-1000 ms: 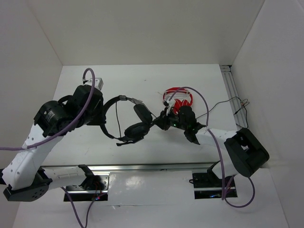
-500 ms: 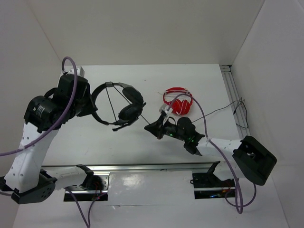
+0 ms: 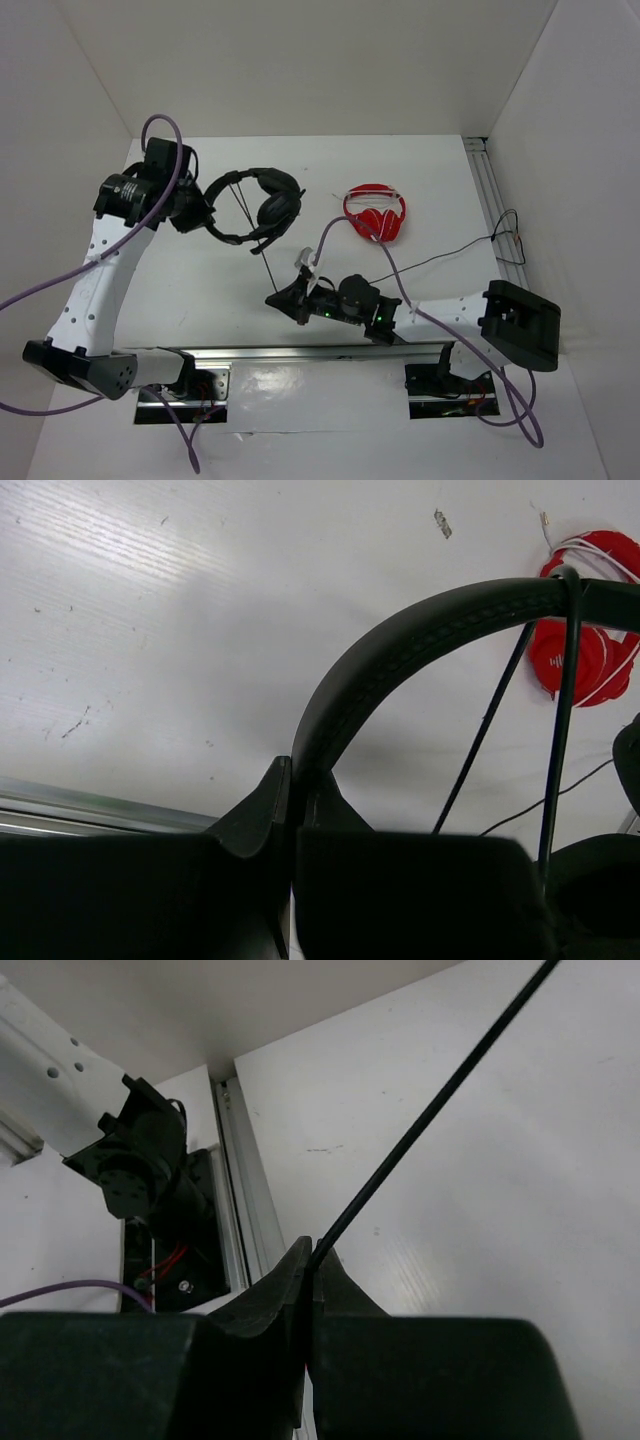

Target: Wrap the headphones

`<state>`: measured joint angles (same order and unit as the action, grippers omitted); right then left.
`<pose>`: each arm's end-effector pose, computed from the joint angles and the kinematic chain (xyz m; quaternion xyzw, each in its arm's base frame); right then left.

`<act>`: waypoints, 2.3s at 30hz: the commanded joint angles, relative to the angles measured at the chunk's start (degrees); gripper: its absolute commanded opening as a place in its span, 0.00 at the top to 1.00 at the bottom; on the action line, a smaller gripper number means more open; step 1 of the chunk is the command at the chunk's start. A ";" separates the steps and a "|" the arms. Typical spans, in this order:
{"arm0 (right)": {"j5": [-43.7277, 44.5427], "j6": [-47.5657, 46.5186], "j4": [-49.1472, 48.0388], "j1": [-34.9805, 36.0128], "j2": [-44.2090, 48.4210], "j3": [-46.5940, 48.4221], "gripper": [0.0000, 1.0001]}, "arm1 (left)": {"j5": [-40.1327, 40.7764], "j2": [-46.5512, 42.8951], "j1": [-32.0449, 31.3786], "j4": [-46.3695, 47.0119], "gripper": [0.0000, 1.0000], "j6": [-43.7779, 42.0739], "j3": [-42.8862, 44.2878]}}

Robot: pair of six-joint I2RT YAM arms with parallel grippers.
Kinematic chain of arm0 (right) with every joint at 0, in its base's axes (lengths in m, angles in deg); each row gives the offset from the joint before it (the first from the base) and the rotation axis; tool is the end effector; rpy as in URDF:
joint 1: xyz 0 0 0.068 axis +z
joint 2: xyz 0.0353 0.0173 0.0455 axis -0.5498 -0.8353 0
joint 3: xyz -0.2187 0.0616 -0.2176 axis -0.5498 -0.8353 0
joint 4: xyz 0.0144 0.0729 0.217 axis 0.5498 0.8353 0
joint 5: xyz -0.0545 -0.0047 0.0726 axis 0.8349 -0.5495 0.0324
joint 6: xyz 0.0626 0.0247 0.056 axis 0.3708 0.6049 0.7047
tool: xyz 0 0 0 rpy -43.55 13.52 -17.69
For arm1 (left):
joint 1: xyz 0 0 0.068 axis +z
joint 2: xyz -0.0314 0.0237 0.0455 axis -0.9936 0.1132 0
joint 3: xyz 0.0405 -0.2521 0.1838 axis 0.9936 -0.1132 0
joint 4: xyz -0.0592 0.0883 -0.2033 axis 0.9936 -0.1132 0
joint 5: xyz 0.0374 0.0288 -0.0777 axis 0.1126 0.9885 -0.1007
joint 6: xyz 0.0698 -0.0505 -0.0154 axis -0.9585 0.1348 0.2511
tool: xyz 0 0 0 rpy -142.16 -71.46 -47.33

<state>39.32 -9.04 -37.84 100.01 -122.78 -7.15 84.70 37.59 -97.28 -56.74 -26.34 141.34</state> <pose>0.1076 0.2692 0.2950 -0.3525 0.6147 0.4783 0.5188 0.2115 -0.0389 0.4229 -0.2868 0.8881 -0.1092 0.3421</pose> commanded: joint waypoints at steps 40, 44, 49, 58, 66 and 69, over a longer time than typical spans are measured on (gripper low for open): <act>-0.67 -7.54 32.31 8.67 12.78 14.86 1.00 | 7.57 5.96 17.72 17.97 1.00 2.01 -11.14; 0.57 -7.55 33.84 8.67 15.94 12.41 1.00 | -3.75 6.49 25.18 19.37 1.00 0.78 -11.14; 3.30 -6.15 31.22 8.67 15.07 6.96 1.00 | -21.00 9.22 30.83 20.87 1.00 0.17 -13.15; 4.80 -4.65 26.36 9.20 9.80 3.43 1.00 | -24.11 8.60 34.25 21.40 1.00 -0.45 -12.73; 9.19 -7.63 34.18 9.81 16.20 5.89 1.00 | -23.12 8.60 34.26 20.96 1.00 -2.03 -14.30; 11.11 -8.68 37.25 9.81 18.84 7.47 1.00 | -21.63 8.60 34.26 22.10 1.00 -2.64 -16.23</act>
<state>47.45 -15.64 -3.62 109.23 -107.40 -3.57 63.52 47.49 -63.34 -38.38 -27.78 125.91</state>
